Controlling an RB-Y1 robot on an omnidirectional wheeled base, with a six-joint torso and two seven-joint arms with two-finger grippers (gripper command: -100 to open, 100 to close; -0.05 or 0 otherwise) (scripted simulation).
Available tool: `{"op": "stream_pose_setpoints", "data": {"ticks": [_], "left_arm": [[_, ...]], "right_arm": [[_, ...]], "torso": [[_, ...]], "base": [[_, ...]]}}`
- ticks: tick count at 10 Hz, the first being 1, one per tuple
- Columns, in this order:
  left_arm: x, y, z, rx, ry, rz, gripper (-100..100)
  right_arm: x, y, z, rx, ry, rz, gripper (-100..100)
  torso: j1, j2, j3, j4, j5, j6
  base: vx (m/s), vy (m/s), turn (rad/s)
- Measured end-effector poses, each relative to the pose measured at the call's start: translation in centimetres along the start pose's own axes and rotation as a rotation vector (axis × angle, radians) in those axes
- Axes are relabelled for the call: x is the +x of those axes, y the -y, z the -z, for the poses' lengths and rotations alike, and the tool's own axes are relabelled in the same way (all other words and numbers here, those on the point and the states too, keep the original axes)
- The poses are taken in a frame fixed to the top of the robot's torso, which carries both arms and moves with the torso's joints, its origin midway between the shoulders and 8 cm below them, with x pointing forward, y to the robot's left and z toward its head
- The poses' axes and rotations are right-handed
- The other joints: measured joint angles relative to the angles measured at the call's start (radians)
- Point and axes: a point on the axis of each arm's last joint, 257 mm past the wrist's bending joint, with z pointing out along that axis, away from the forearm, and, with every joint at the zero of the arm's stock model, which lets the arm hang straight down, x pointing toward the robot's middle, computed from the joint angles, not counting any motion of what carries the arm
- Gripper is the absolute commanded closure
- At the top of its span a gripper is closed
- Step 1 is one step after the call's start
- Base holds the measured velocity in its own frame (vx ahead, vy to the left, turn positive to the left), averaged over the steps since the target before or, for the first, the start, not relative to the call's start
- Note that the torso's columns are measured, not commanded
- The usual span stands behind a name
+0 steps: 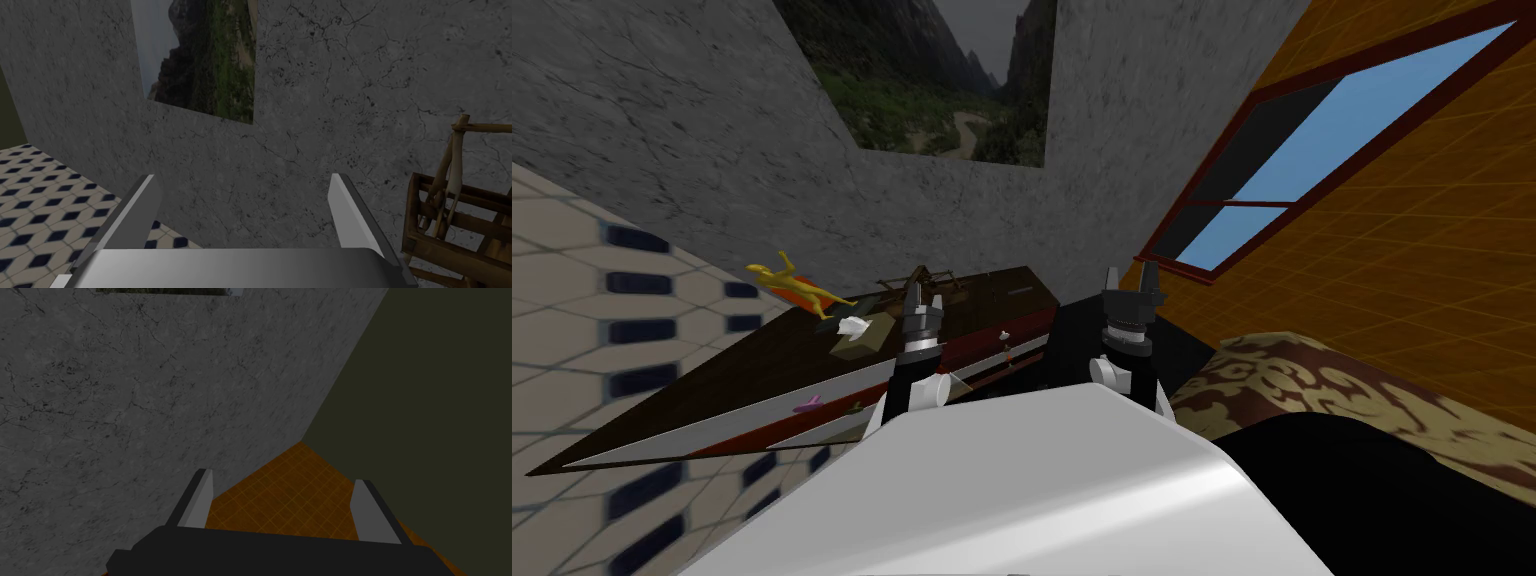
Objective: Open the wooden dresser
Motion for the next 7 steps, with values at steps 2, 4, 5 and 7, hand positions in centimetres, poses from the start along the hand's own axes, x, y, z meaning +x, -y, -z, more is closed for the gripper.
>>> {"op": "stream_pose_setpoints", "data": {"ticks": [2, 4, 5, 7], "left_arm": [[0.0, 0.0, 0.0, 0.0, 0.0, 0.0, 0], [0.0, 0.01, 0.0, 0.0, 0.0, 0.0, 0], [0.0, 0.01, 0.0, 0.0, 0.0, 0.0, 0], [0.0, 0.02, 0.0, 0.0, 0.0, 0.0, 0]], "right_arm": [[0.0, 0.0, 0.0, 0.0, 0.0, 0.0, 0], [0.0, -0.01, 0.0, 0.0, 0.0, 0.0, 0], [0.0, -0.01, 0.0, 0.0, 0.0, 0.0, 0], [0.0, -0.01, 0.0, 0.0, 0.0, 0.0, 0]], "torso": [[0.0, 0.104, -0.209, 0.105, 0.0, 0.0], [0.0, 0.248, -0.497, 0.248, 0.0, 0.0], [0.0, 0.322, -0.644, 0.322, 0.0, 0.0], [0.0, 0.47, -0.939, 0.47, 0.0, 0.0]], "base": [[0.0, 0.0, 0.0], [0.0, 0.0, 0.0], [0.0, 0.0, 0.0], [0.0, 0.0, 0.0]]}}
